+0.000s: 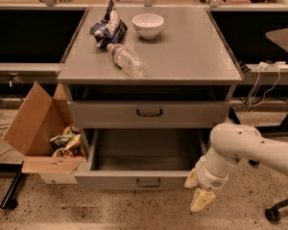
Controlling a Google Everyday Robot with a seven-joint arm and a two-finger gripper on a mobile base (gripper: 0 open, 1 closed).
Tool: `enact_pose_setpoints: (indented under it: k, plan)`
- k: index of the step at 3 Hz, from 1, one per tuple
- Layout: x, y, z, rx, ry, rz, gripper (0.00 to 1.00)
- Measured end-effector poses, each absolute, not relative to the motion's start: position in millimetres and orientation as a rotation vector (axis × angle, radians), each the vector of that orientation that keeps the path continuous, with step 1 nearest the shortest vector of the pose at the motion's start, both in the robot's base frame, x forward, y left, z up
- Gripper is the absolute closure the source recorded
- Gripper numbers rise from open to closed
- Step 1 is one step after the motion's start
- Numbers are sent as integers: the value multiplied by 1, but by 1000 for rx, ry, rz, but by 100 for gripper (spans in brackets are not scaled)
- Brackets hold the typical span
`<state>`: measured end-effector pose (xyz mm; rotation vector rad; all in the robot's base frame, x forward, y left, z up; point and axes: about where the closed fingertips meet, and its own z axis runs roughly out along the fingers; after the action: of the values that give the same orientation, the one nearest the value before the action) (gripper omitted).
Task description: Close middle drawer
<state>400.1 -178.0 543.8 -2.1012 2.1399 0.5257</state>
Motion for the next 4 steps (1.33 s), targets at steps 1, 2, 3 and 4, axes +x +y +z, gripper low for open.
enact_pose_setpoints:
  k: [1, 2, 3, 4]
  plan:
    - [419, -179, 497, -2098, 2106, 547, 63]
    - [450, -182, 460, -2052, 2109, 495, 86]
    - [483, -182, 429, -1982, 2112, 452, 100]
    - [494, -181, 419, -1953, 2116, 438, 100]
